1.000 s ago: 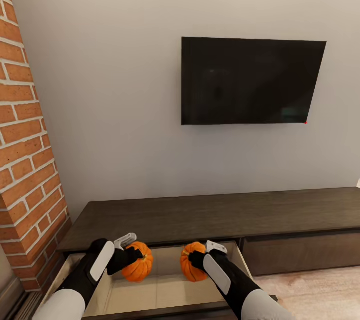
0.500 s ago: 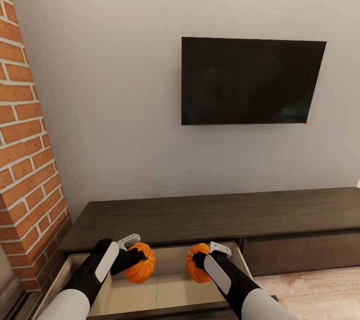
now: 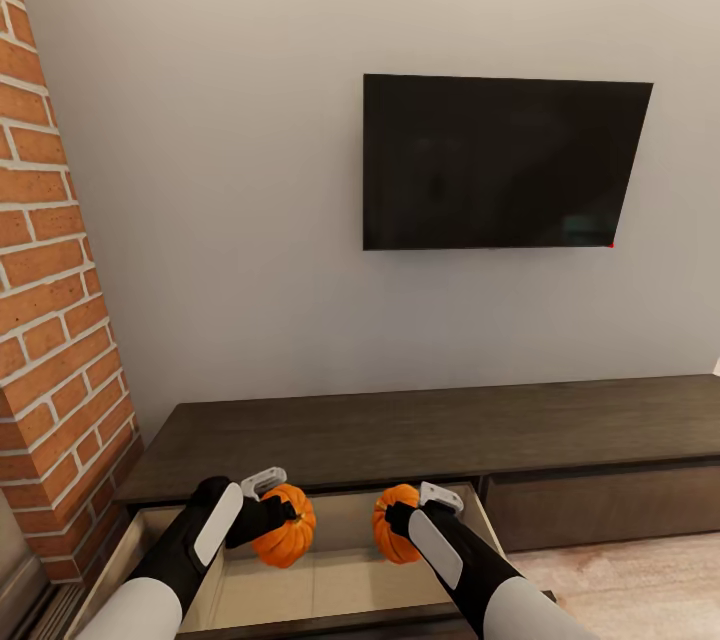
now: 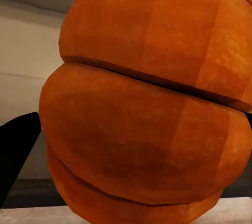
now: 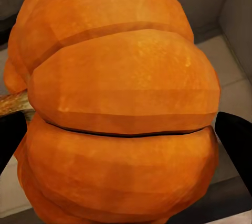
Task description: Place each of the two pumpkins and all three candles from the living room inside a cabinet in the living room (use any cabinet), then make sure every cabinet is closed, and position the cauldron so it is next to a table in the living room.
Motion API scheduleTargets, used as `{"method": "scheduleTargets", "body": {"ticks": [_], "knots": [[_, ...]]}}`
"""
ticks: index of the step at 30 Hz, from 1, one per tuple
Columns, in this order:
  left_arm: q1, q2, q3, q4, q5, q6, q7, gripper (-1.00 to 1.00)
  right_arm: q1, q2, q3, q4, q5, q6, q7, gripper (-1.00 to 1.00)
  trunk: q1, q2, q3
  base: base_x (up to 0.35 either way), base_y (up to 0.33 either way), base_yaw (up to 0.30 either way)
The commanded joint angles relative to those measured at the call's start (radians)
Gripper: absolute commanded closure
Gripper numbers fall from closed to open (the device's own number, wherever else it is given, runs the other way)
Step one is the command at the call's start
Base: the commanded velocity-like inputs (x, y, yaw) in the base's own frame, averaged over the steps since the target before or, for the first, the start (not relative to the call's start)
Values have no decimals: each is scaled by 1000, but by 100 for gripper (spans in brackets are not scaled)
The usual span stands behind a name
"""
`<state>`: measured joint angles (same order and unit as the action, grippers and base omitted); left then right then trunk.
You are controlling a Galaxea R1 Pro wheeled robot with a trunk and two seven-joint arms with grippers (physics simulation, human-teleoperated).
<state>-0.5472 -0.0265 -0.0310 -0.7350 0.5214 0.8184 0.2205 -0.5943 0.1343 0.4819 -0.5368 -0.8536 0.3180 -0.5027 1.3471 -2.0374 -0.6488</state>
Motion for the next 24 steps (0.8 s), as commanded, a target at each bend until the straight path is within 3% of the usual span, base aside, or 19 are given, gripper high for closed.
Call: {"method": "scheduleTargets", "body": {"ticks": [1,24], "knots": [[0,0,-3,-2,9,4,11,100,-1,-1,6,-2,-5,3,-9,100,0,-1,-1,0,0,0],[0,0,-3,-3,16,10,8,100,-1,1,6,-3,-6,3,-5,100,0,-1,-1,96,0,0]]}}
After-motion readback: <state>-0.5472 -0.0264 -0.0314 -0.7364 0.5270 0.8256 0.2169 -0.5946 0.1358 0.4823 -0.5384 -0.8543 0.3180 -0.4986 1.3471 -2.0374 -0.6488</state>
